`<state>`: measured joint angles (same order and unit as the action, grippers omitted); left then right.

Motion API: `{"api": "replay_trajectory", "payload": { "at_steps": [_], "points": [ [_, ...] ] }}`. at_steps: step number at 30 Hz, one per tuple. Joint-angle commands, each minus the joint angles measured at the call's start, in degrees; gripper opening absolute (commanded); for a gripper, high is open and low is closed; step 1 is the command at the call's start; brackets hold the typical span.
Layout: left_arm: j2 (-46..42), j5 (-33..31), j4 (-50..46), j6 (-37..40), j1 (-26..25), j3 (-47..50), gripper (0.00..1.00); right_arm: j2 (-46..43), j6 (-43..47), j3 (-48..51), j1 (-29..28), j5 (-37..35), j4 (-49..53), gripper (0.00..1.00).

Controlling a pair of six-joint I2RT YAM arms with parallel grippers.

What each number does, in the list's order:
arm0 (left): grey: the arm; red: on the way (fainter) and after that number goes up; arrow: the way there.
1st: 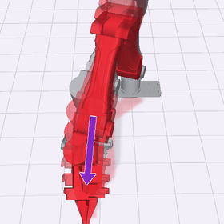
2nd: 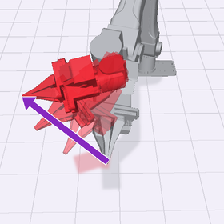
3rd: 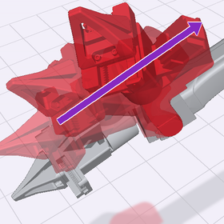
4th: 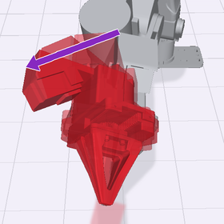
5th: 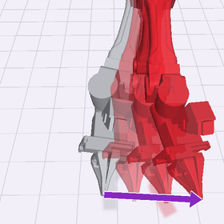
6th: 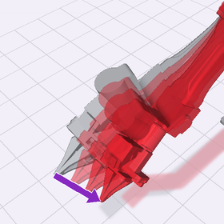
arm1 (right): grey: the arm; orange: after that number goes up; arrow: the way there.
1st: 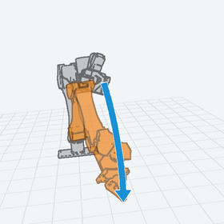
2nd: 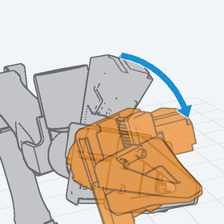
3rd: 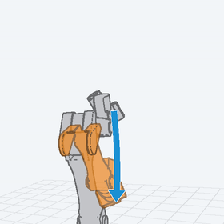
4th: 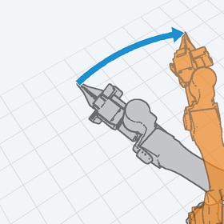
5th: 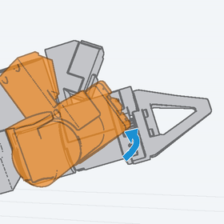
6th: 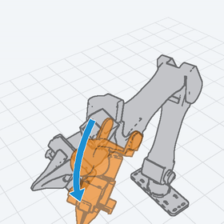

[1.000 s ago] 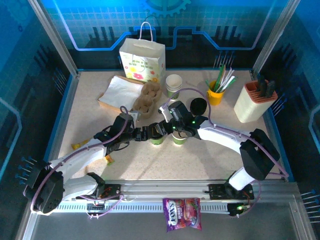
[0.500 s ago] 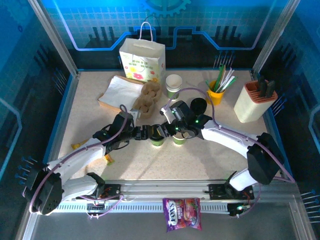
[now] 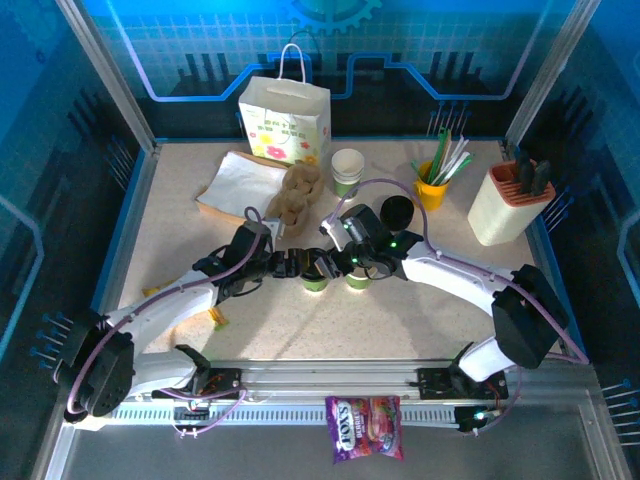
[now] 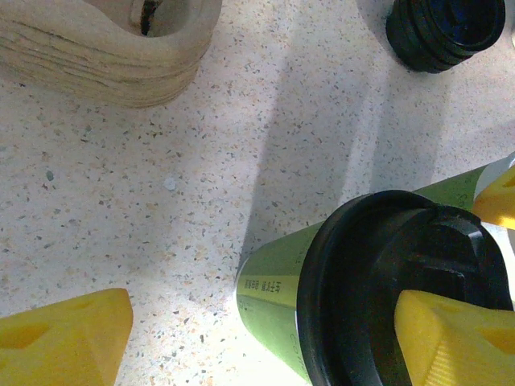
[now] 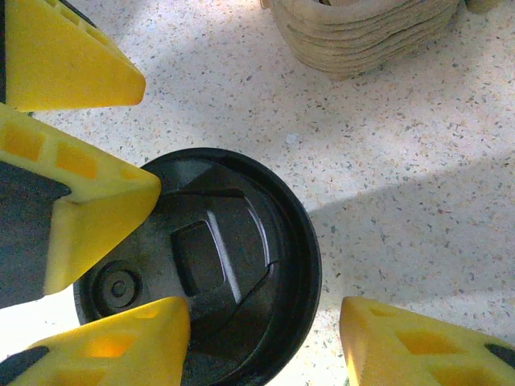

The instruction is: Pack the takeout coffee

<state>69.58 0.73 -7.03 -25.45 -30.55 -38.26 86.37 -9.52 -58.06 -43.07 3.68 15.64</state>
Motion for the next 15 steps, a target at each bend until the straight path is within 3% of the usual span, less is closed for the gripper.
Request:
{"api": "replay_trajectory", "payload": {
  "at_steps": [1,15],
  "points": [
    [-0.7,-0.3,-2.3,0.9,0.0,1.2,0.85,1.2,0.5,1.2,0.3,0.0,2.4,0.53],
    [-6.2,-0.5,-0.6,0.4,-1.0,1.9,0.86,1.5,-4.6,-5.3,4.6,6.8,-2.5,0.53]
  ]
}}
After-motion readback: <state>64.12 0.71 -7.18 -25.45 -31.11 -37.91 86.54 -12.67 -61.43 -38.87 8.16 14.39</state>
